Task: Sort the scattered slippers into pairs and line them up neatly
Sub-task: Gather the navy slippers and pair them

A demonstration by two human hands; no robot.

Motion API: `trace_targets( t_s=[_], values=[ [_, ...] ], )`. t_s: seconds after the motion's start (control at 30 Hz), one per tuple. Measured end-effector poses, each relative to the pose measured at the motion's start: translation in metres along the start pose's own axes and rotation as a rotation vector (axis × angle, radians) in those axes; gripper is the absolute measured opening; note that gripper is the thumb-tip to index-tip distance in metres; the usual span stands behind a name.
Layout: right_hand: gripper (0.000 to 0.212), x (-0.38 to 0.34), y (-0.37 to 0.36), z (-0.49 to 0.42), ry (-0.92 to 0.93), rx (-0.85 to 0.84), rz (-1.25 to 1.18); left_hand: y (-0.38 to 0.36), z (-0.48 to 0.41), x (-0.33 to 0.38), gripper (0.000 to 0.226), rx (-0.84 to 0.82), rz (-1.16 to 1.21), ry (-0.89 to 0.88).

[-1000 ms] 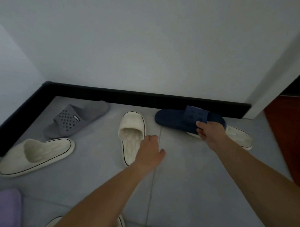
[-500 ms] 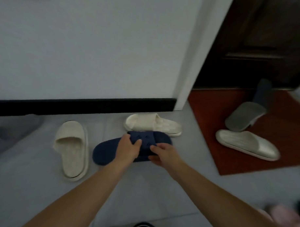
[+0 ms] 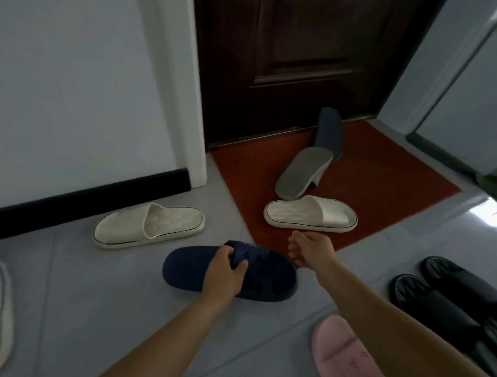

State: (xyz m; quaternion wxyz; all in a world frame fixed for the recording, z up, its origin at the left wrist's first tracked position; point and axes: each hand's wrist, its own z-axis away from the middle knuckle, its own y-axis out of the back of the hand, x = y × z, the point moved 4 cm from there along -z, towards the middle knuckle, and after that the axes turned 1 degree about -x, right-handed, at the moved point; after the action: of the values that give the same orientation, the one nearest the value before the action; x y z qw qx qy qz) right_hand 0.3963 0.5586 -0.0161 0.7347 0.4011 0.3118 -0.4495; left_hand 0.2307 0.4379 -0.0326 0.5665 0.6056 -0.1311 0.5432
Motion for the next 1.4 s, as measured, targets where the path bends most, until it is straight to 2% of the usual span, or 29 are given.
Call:
trace_targets(
  t_s=[0.1, 0.23, 0.37, 0.5, 0.6, 0.67, 0.8, 0.9, 1.03, 1.1, 1.23, 1.33, 1.4],
  values=[
    [0.019, 0.008, 0.015, -0.025, -0.032, 0.003, -0.063, -0.019, -0.019, 0.012, 0.014, -0.022, -0.013, 0.04],
    [0.02, 0.023, 0.009, -0.051, 0.016, -0.035, 0.017, -0.04, -0.034, 0.01, 0.012, -0.067, -0.059, 0.141],
    [0.015, 0.036, -0.003, -0.059, 0.08, -0.07, 0.066, -0.038, -0.024, -0.004, 0.034, -0.091, -0.094, 0.184],
    [0.007, 0.027, -0.015, -0.052, 0.129, -0.089, 0.117, -0.001, -0.017, -0.007, 0.044, -0.066, -0.126, 0.167],
    [0.006, 0.003, -0.022, -0.037, 0.178, -0.126, 0.171, 0.035, -0.006, 0.0, 0.045, -0.081, -0.164, 0.083],
    [0.017, -0.024, -0.025, -0.018, 0.214, -0.163, 0.224, 0.066, 0.0, 0.011, 0.047, -0.083, -0.205, 0.01],
    [0.028, -0.099, -0.019, 0.034, 0.292, -0.238, 0.475, 0.131, 0.007, 0.041, 0.049, -0.156, -0.256, -0.053],
    [0.028, -0.143, -0.011, 0.077, 0.294, -0.265, 0.616, 0.172, 0.015, 0.057, 0.047, -0.227, -0.247, -0.073],
    [0.026, -0.132, -0.001, 0.12, 0.228, -0.196, 0.608, 0.199, 0.046, 0.052, 0.035, -0.355, -0.172, -0.127],
    [0.026, -0.107, -0.001, 0.126, 0.149, -0.163, 0.593, 0.206, 0.057, 0.04, 0.04, -0.383, -0.169, -0.127],
    [0.02, -0.082, 0.005, 0.105, 0.046, -0.079, 0.524, 0.195, 0.044, 0.028, 0.039, -0.324, -0.237, -0.163],
    [0.022, -0.094, 0.009, 0.072, 0.077, -0.038, 0.369, 0.173, 0.018, 0.036, 0.037, -0.299, -0.19, -0.188],
    [0.023, -0.108, 0.008, 0.043, 0.105, -0.073, 0.349, 0.152, -0.006, 0.047, 0.038, -0.317, -0.174, -0.161]
  ],
)
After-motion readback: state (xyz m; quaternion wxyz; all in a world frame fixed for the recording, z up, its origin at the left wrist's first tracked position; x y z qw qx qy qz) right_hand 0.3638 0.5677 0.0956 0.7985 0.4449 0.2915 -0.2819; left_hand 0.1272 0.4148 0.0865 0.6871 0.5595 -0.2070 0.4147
